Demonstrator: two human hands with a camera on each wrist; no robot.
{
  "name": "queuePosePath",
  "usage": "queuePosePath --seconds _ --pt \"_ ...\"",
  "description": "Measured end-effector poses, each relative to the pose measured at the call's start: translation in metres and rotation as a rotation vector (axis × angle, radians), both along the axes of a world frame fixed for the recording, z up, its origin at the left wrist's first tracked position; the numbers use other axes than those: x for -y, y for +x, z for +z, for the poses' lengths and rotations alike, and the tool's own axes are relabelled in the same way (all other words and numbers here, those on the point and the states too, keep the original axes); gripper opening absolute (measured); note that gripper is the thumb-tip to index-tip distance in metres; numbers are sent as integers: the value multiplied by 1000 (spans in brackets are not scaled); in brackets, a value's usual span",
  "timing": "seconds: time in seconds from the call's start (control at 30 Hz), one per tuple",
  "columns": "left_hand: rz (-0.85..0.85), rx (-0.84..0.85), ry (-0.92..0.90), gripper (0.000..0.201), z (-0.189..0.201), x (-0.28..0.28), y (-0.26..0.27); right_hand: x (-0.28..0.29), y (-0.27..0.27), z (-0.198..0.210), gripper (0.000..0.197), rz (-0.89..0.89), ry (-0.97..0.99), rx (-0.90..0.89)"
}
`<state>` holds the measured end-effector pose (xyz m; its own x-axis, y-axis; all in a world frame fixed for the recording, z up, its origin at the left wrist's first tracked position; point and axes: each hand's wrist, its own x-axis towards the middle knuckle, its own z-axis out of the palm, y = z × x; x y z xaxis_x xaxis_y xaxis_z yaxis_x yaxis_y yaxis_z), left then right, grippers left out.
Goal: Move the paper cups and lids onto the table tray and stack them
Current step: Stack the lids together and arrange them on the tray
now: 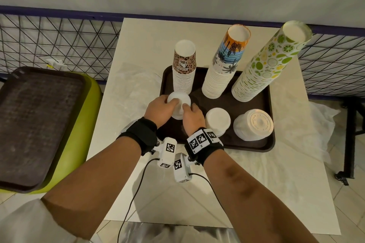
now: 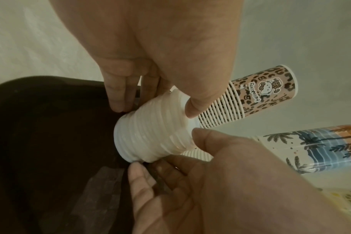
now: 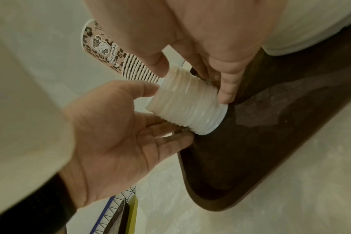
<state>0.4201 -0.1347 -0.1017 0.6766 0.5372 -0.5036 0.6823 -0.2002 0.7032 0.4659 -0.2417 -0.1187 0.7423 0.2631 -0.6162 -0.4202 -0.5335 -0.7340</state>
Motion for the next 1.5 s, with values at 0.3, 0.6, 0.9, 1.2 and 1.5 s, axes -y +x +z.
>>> queuePosePath --seconds 0.3,0.6,0.9,1.2,1.5 --pt "9 27 -51 41 -4 -7 -1 -4 -1 5 63 21 10 0" --pt "-14 17 -22 42 -7 -7 -4 -3 -1 3 62 6 22 2" --pt "-26 14 -11 40 -7 -5 -9 9 -10 2 63 34 38 38" --pt "32 74 -89 52 -4 -8 -6 5 -7 -8 57 31 -6 35" --pt "73 43 -152 48 -4 -10 4 2 -11 -23 95 216 -155 344"
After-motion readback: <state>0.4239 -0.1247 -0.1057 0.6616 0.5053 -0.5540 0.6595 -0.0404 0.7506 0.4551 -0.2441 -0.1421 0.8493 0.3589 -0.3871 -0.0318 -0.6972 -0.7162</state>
